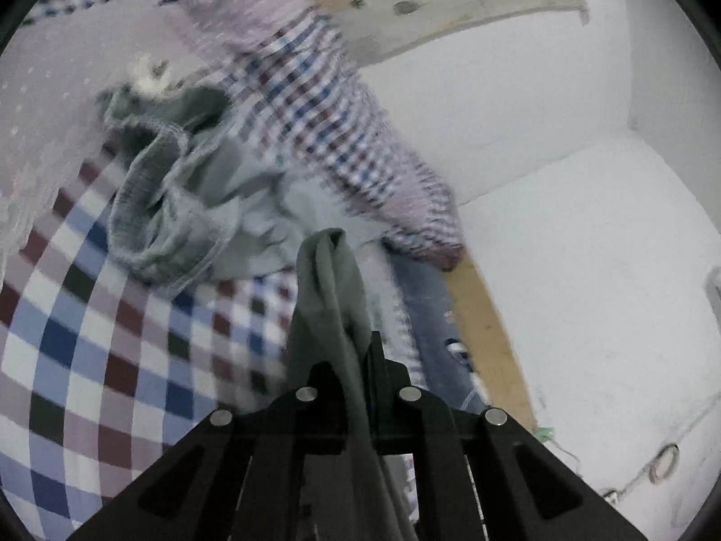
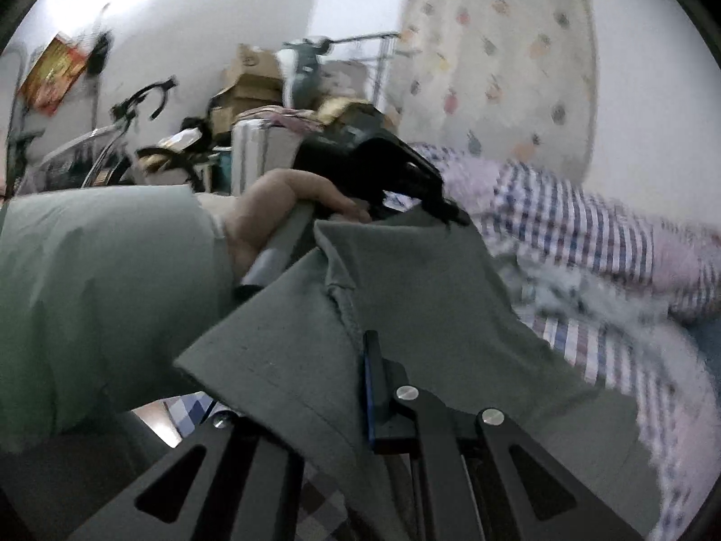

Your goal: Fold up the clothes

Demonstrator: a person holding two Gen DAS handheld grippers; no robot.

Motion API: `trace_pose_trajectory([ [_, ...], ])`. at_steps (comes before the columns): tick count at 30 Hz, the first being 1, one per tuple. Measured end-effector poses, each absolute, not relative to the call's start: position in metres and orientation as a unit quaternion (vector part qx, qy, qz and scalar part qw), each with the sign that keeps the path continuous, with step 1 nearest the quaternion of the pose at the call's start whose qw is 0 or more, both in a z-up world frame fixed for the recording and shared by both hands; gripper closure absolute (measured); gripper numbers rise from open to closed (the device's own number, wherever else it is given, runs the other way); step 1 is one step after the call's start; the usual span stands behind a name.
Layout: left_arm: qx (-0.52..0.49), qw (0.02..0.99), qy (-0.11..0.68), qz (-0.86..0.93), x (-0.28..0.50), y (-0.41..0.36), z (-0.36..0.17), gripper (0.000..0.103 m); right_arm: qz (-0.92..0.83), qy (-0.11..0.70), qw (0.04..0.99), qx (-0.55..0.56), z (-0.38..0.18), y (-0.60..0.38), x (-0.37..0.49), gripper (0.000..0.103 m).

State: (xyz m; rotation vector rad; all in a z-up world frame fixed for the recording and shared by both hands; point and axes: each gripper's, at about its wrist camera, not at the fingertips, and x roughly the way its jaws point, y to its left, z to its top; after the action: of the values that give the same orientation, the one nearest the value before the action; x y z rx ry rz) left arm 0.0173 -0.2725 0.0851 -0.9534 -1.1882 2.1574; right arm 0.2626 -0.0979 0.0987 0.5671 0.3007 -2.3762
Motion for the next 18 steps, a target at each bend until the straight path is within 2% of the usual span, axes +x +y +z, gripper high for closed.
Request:
trace_pose_trajectory([
  [12, -0.391, 0.270, -0.381, 0.793, -0.005, -0.139, 0.105, 0.098, -0.930, -0.015, 0.249, 0.270, 0.101, 0.019, 0.242, 0.100],
  [18, -0.427, 0.277, -0.335, 0.792, -0.028, -0.045, 0.097, 0.098, -0.921, -0.122, 0.185, 0.321, 0.082, 0.112, 0.229, 0.100],
])
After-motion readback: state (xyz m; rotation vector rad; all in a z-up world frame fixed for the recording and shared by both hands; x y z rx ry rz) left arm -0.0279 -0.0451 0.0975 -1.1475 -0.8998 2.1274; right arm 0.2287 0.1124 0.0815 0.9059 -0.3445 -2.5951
